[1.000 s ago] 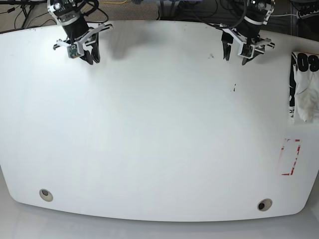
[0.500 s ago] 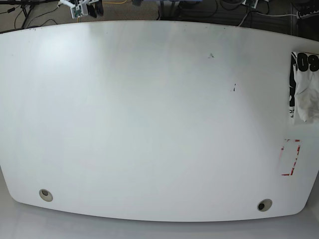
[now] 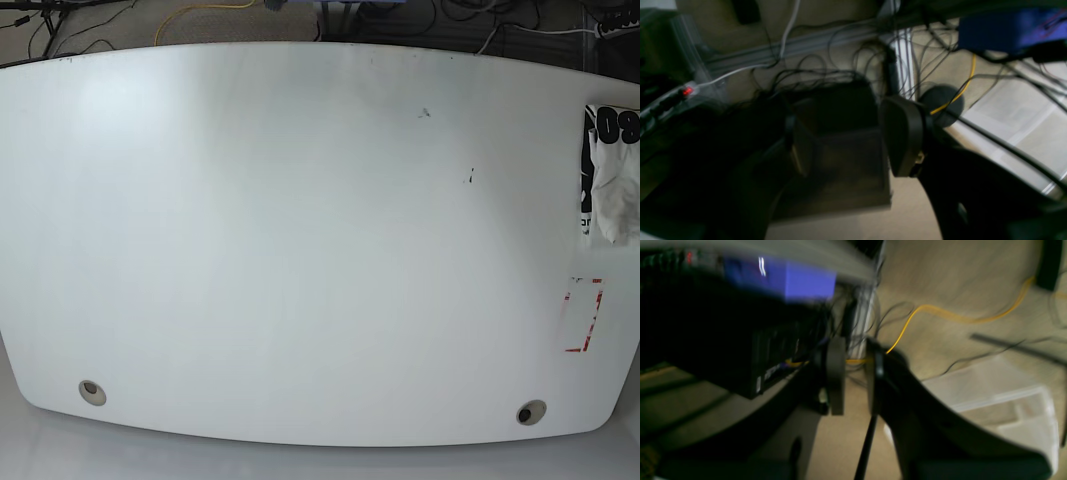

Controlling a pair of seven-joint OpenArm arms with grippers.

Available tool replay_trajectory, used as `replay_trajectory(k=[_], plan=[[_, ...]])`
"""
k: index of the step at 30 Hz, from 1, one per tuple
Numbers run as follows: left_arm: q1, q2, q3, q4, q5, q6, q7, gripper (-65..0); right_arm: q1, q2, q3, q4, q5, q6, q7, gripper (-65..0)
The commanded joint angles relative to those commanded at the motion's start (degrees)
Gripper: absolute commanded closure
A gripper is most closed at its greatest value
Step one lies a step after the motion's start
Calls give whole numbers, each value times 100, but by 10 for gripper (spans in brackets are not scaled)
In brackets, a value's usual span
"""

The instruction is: Layout the t-shirt on the table in an organized manner, then fold the t-shirt properly

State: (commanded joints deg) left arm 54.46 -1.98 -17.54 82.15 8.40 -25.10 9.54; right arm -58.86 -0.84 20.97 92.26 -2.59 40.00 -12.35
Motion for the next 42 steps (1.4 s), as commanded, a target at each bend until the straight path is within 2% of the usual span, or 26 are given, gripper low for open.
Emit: replay_trajectory(k=[4, 10, 16, 18, 23, 30, 34, 36, 38, 42], plan=[[-721, -167, 26, -1196, -9, 0, 0, -300, 484, -9, 0, -870, -448, 0, 18, -103], [-1486, -360, 35, -2435, -9, 0, -26, -300, 1204, -9, 0, -1934, -1046, 0, 35, -106], [-2233, -396, 202, -3736, 9, 26, -519, -299, 1881, 9, -9, -3077, -1169, -251, 352, -108], [-2356, -404, 325, -4079, 9, 114, -651, -299, 2048, 9, -9, -3323, -1169, -295, 352, -108], [-2980, -457, 695, -5178, 9, 835, -1029, -299, 2585, 9, -9, -4009, -1178, -338, 360, -108], [-3833, -519, 976, -6611, 9, 1407, -1451, -301, 3253, 211, -9, -4914, -1178, -620, 369, -108], [-4132, -519, 976, -7103, 9, 1591, -1451, -300, 3560, 360, -9, -5380, -1178, -743, 475, -108], [-4352, -510, 976, -7288, 9, 1679, -1459, -300, 3727, 404, -9, -5705, -1178, -875, 712, -108], [-4501, -510, 976, -7376, 9, 1714, -1433, -300, 3859, 492, -18, -6013, -1178, -1033, 914, -109], [-4686, -510, 976, -7604, 9, 1714, -1433, -300, 4123, 536, -18, -6497, -1178, -1156, 1055, -109]])
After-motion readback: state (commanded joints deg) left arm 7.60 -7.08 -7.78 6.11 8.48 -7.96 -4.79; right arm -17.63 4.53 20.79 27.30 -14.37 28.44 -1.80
